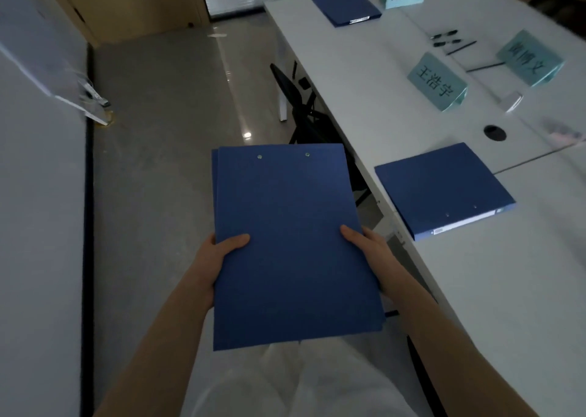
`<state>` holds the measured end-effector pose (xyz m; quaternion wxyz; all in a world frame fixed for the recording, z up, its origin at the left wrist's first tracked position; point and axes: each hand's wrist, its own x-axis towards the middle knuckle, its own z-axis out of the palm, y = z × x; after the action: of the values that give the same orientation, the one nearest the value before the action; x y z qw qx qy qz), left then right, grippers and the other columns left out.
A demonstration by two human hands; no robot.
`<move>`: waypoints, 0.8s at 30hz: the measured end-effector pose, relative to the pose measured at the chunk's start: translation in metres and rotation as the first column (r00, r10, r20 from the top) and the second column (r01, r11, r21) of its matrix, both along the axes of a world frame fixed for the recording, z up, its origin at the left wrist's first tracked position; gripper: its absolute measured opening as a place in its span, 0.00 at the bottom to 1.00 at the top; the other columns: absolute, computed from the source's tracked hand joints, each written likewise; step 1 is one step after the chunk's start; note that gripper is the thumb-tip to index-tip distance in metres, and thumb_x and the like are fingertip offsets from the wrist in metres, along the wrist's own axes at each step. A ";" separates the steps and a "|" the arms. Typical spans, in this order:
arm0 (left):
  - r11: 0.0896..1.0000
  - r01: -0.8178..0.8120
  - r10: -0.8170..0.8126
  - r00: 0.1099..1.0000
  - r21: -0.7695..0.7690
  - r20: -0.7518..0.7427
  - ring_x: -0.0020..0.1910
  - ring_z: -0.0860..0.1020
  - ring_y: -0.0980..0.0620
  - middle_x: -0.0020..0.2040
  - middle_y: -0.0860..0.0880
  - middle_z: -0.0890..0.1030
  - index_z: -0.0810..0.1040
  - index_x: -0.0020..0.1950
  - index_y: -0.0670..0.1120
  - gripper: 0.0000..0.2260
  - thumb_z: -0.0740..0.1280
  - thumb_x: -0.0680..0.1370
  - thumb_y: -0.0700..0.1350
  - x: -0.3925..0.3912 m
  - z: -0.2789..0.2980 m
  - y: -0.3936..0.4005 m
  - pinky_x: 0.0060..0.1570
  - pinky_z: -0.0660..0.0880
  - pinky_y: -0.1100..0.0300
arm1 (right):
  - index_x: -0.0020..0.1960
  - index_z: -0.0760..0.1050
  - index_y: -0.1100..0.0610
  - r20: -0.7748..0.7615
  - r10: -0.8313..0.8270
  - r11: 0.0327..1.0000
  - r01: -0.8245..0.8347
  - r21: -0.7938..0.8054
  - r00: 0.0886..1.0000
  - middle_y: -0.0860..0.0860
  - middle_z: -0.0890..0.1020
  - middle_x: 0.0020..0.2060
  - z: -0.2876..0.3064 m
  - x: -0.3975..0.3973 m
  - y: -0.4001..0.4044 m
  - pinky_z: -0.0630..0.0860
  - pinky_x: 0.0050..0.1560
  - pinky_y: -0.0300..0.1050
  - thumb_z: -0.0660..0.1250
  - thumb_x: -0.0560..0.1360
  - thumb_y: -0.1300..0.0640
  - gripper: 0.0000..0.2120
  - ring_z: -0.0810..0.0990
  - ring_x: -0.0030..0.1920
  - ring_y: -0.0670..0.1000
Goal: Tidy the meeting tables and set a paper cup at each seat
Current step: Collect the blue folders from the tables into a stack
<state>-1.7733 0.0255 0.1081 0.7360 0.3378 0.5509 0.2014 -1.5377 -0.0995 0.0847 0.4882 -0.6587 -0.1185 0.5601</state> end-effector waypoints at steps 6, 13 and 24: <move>0.999 0.029 -0.029 0.999 -0.029 0.016 0.48 0.84 0.41 0.55 0.44 0.84 0.77 0.64 0.47 0.22 0.74 0.70 0.43 0.048 -0.006 0.063 0.40 0.81 0.46 | 0.59 0.77 0.57 0.071 -0.085 0.991 0.092 -0.098 0.994 0.53 0.83 0.54 -0.013 0.061 0.042 0.76 0.55 0.49 0.53 0.81 0.44 0.21 0.81 0.54 0.54; 0.999 -0.013 0.013 1.000 -0.029 -0.020 0.51 0.83 0.39 0.57 0.43 0.83 0.76 0.65 0.47 0.20 0.73 0.73 0.42 0.112 -0.010 0.128 0.40 0.81 0.46 | 0.69 0.68 0.58 0.622 0.269 0.909 0.019 -0.415 0.735 0.57 0.76 0.63 -0.076 0.163 0.066 0.71 0.54 0.49 0.58 0.81 0.52 0.19 0.75 0.60 0.58; 0.997 -0.079 0.079 0.997 -0.011 -0.020 0.50 0.83 0.41 0.56 0.45 0.83 0.75 0.66 0.49 0.21 0.73 0.74 0.42 0.180 -0.019 0.189 0.39 0.80 0.47 | 0.78 0.45 0.58 0.505 0.647 0.681 -0.136 -0.719 0.572 0.52 0.44 0.78 -0.141 0.184 0.053 0.56 0.75 0.50 0.57 0.81 0.54 0.31 0.45 0.78 0.53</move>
<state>-1.5937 0.2147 0.0886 0.7238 0.3135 0.5724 0.2240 -1.3537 -0.0464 -0.0568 0.0120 -0.8958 -0.2680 0.3545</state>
